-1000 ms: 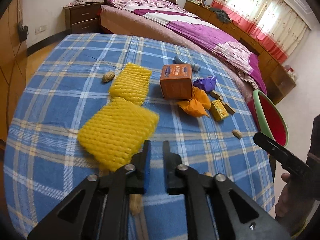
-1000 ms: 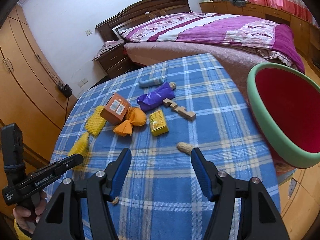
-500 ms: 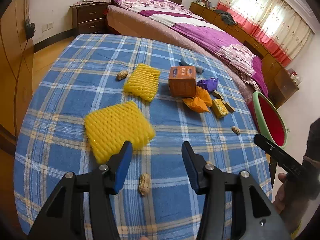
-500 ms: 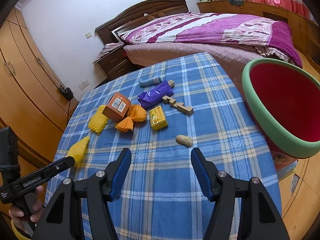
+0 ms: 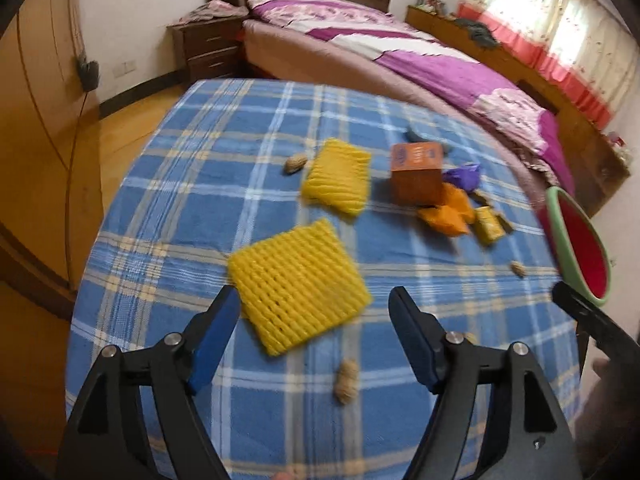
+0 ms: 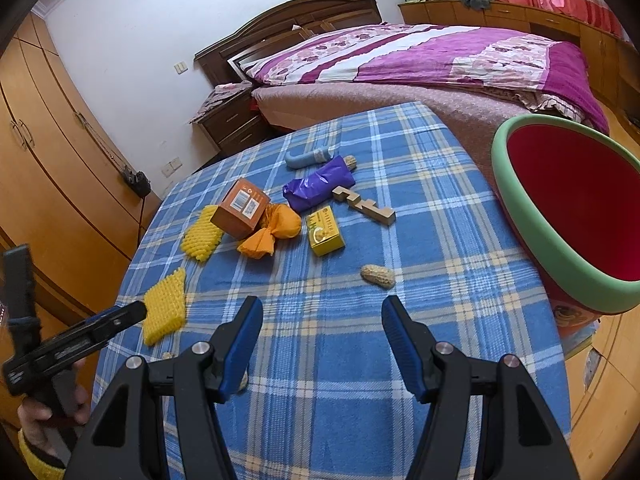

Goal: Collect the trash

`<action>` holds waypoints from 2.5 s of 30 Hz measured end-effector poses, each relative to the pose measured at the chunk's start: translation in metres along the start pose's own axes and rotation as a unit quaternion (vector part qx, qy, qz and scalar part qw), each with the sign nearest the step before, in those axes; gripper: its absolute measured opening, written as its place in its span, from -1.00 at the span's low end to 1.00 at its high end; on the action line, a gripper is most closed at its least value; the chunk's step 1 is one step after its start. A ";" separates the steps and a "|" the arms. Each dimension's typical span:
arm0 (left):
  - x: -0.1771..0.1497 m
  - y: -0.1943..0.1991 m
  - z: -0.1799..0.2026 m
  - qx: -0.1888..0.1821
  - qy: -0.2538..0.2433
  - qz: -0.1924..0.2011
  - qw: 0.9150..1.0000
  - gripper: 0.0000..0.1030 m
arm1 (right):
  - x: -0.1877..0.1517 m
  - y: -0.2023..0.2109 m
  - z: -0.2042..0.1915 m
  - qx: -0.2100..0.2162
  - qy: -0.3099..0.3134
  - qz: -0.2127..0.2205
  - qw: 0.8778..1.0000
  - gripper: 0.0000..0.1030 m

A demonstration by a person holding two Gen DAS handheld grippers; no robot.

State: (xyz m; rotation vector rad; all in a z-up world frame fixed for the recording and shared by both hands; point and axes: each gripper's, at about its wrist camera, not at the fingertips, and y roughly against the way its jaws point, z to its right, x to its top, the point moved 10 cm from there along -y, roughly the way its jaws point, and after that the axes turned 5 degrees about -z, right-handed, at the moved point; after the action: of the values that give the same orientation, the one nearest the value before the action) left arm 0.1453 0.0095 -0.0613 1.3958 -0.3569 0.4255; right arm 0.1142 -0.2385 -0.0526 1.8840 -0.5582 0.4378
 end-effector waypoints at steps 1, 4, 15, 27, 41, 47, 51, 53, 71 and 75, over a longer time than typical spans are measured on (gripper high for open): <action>0.000 -0.007 -0.003 0.006 0.002 -0.007 1.000 0.48 | 0.000 0.000 0.000 0.000 0.000 0.000 1.000 0.26; 0.000 -0.022 -0.008 0.016 0.002 -0.016 1.000 0.48 | 0.000 0.000 0.000 -0.001 0.000 -0.001 1.000 0.26; 0.002 -0.053 -0.012 0.043 0.003 -0.034 0.998 0.63 | 0.002 -0.002 0.004 -0.006 0.002 -0.001 1.000 0.26; 0.005 -0.044 -0.015 0.004 0.032 -0.019 0.999 0.30 | 0.021 -0.033 -0.002 -0.023 0.028 -0.022 0.999 0.26; 0.012 -0.040 -0.005 -0.045 0.033 0.004 0.998 -0.57 | 0.042 -0.085 -0.002 -0.050 0.042 -0.042 0.997 0.23; 0.032 -0.033 0.018 -0.065 0.004 0.025 0.998 -0.58 | 0.048 -0.095 -0.002 -0.062 0.057 -0.039 0.996 -0.10; 0.045 -0.039 0.035 -0.078 -0.013 0.028 0.996 -0.58 | 0.051 -0.098 -0.001 -0.064 0.066 -0.041 0.995 -0.39; 0.051 -0.043 0.042 -0.079 -0.022 0.029 0.996 -0.58 | 0.052 -0.098 0.000 -0.059 0.069 -0.046 0.995 -0.40; 0.052 -0.029 0.093 -0.084 -0.069 0.042 0.993 -0.58 | 0.041 -0.034 0.013 -0.012 0.028 0.001 1.000 -0.41; 0.046 -0.011 0.117 -0.101 -0.083 0.047 0.990 -0.58 | 0.041 -0.002 0.027 -0.017 0.010 0.032 0.999 -0.41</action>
State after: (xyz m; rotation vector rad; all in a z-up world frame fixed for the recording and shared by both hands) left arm 0.1913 -0.1045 -0.0317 1.2219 -0.5871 0.3409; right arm 0.1500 -0.2695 -0.0421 1.8316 -0.6102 0.4846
